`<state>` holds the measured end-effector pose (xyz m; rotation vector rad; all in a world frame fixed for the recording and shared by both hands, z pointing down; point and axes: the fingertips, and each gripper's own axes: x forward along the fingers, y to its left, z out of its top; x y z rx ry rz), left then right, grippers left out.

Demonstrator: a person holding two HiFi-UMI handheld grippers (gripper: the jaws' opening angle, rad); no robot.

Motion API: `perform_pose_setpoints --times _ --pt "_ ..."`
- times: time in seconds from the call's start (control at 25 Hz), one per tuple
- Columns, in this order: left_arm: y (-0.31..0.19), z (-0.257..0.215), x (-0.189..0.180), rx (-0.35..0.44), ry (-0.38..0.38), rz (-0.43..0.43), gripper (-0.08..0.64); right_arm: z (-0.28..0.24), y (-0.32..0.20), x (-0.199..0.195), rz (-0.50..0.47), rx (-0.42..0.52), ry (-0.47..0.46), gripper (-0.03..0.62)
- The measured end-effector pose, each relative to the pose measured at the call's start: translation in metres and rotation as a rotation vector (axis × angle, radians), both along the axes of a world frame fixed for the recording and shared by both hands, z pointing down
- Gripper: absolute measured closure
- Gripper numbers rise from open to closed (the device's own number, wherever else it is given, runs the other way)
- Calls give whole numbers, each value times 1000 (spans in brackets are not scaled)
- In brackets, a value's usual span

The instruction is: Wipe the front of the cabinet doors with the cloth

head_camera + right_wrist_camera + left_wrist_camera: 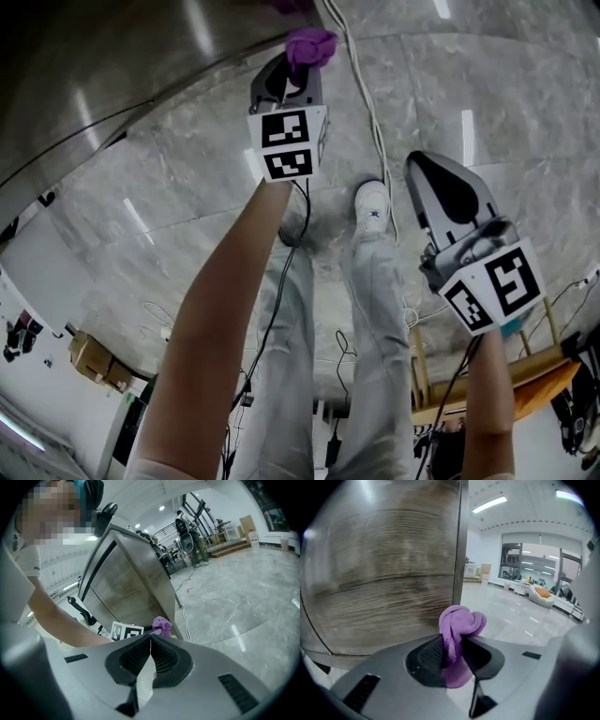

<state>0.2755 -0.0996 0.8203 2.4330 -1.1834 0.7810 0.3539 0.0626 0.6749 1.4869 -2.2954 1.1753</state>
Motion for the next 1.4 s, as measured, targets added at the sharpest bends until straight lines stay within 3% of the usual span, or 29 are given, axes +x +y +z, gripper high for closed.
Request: perform_pose_setpoints --times 0.2,0.32,0.96,1.12,1.24,1.4 --pt "-20 16 -14 2 -9 -65 462 8 6 7 -21 -7 26 565" --pt "-27 10 -34 34 -27 -62 463 10 5 4 -21 -2 38 565" --pt "-58 2 -282 28 -130 -359 463 3 -14 -132 -143 19 32 565" --pt "-63 -2 -328 30 -153 -373 463 0 -20 -159 -148 18 48 565" --pt "-64 -5 -343 37 -164 -324 463 -4 -29 -176 -151 25 60 565" --pt "-47 -24 -349 35 -80 -284 462 -14 -45 -208 -144 39 67 565"
